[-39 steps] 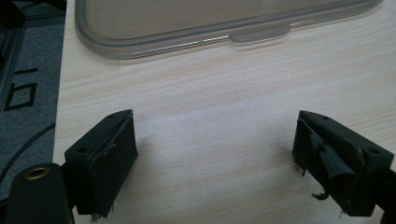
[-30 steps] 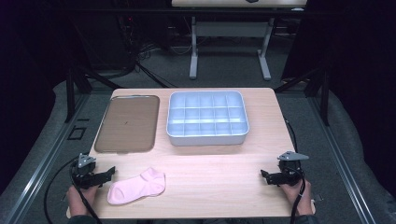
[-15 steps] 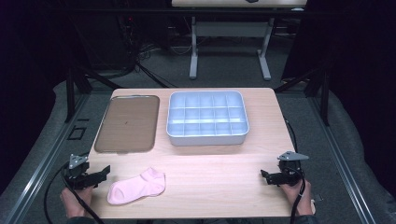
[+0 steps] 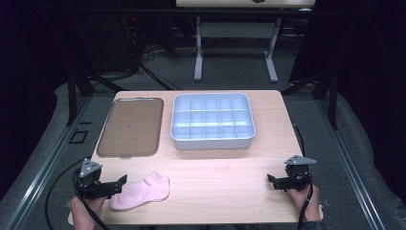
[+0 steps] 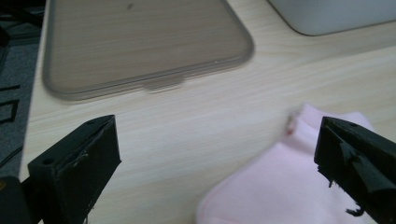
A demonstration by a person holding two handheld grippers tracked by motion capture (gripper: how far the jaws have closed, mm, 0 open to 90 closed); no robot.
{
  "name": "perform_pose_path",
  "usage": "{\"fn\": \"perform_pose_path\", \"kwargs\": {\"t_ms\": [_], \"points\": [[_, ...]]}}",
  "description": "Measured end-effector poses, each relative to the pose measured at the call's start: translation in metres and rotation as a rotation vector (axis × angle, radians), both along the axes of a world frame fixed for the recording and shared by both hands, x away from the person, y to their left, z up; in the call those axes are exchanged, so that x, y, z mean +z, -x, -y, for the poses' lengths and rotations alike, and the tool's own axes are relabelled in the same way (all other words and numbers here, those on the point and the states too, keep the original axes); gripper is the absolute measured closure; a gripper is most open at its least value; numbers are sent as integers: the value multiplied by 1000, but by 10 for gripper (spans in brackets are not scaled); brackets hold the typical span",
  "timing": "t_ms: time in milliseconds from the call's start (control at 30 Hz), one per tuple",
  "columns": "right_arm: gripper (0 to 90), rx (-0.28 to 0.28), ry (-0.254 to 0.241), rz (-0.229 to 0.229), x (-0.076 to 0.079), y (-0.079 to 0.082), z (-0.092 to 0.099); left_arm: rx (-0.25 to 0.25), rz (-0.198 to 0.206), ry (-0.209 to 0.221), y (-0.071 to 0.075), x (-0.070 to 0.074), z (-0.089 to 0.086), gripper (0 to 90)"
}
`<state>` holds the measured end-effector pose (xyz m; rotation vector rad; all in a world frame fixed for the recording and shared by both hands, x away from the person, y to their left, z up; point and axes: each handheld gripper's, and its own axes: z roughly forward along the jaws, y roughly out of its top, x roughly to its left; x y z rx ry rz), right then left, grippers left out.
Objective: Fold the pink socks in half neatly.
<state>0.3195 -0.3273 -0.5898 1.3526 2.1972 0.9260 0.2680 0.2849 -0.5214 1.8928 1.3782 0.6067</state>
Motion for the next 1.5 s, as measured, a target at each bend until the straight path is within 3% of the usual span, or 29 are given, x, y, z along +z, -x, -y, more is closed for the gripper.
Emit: {"fn": "perform_pose_path", "kwargs": {"t_ms": [167,400,533,800,1100,1500], "points": [[1,2,2,-1,0,0,0,-20,-29,5,12,-3,20,1],[13,10,10,0,1,1,0,-57,-130,-6,15,-29,43,4],[13,9,9,1,0,1,0,-87,-136,6,17,-32,60,44],[13,9,9,2,0,1,0,-60,-189,-57,16,-45,72,107],[13,8,8,2,0,1,0,-19,-187,-88,18,-53,69,228],[14,5,1,1,0,0,0,-18,-172,-82,18,-49,66,557]]}}
